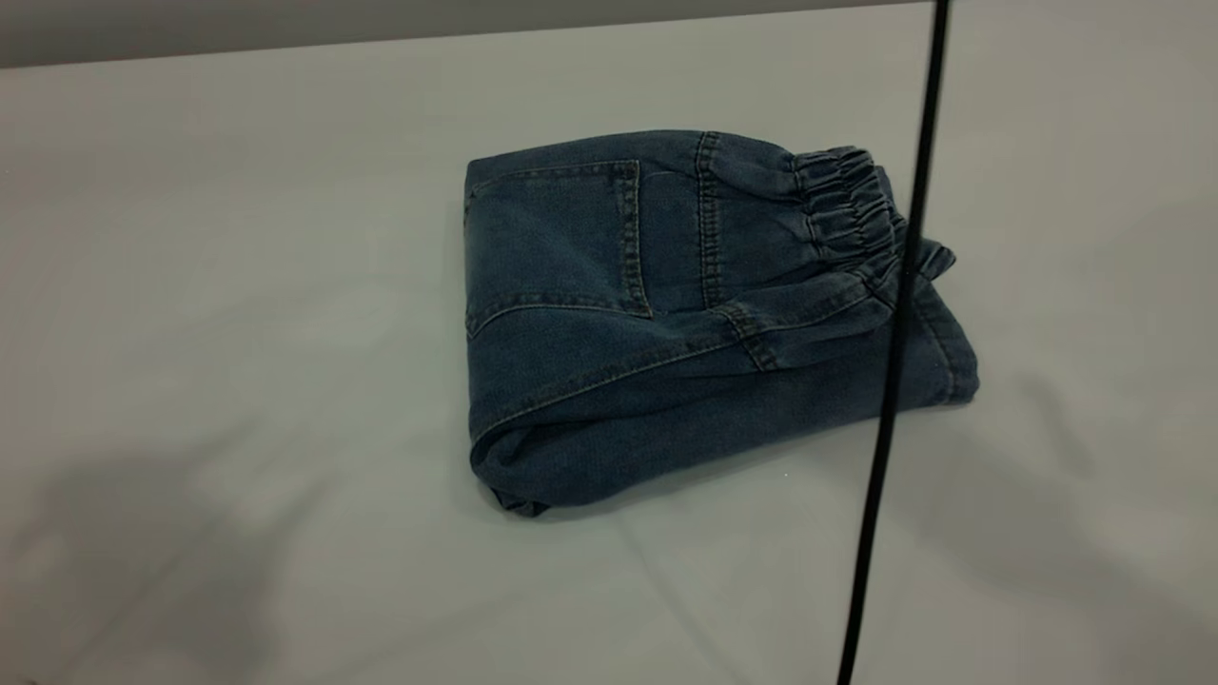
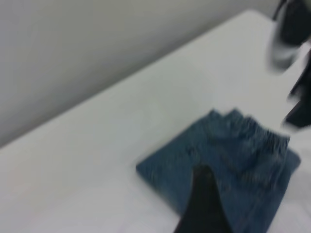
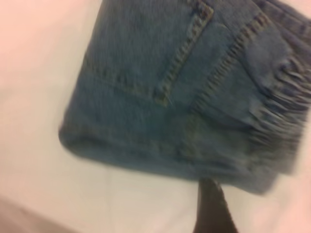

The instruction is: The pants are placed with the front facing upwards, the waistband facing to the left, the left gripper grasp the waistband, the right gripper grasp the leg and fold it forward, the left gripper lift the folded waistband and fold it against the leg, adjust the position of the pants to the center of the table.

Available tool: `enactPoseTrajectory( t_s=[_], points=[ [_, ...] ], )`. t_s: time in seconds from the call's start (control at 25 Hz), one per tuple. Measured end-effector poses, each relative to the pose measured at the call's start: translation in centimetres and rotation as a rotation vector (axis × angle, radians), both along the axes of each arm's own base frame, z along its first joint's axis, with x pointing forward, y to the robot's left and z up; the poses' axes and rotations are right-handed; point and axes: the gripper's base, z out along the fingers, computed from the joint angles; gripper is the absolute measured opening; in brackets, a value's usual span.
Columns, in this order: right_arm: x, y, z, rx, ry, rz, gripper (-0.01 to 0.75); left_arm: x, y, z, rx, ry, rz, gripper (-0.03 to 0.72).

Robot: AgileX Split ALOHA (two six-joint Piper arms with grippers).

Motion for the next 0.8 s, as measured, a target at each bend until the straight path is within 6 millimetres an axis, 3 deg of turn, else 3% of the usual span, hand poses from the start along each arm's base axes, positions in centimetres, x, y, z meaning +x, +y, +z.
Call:
enactPoseTrajectory(
  t_s=[0.28, 0.4, 0.56, 0.8],
  points=[
    [-3.9, -2.6, 7.1, 0.122, -0.144, 0.083, 0.341, -1.7, 0.0, -0.6, -0.032, 0.165, 0.001, 0.463],
    [-6.1, -3.8, 9.1, 0.192, -0.166, 0.099, 0.325, -2.7, 0.1, -0.6, -0.06, 0.238, 0.023, 0.451],
    [-9.6, -6.0, 10.8, 0.257, -0.189, 0.124, 0.316, -4.5, 0.3, -0.8, -0.108, 0.271, 0.06, 0.433],
    [-14.7, -10.1, 11.4, 0.292, -0.241, 0.127, 0.315, -8.4, 1.0, -1.7, -0.144, 0.236, 0.086, 0.411]
  ],
)
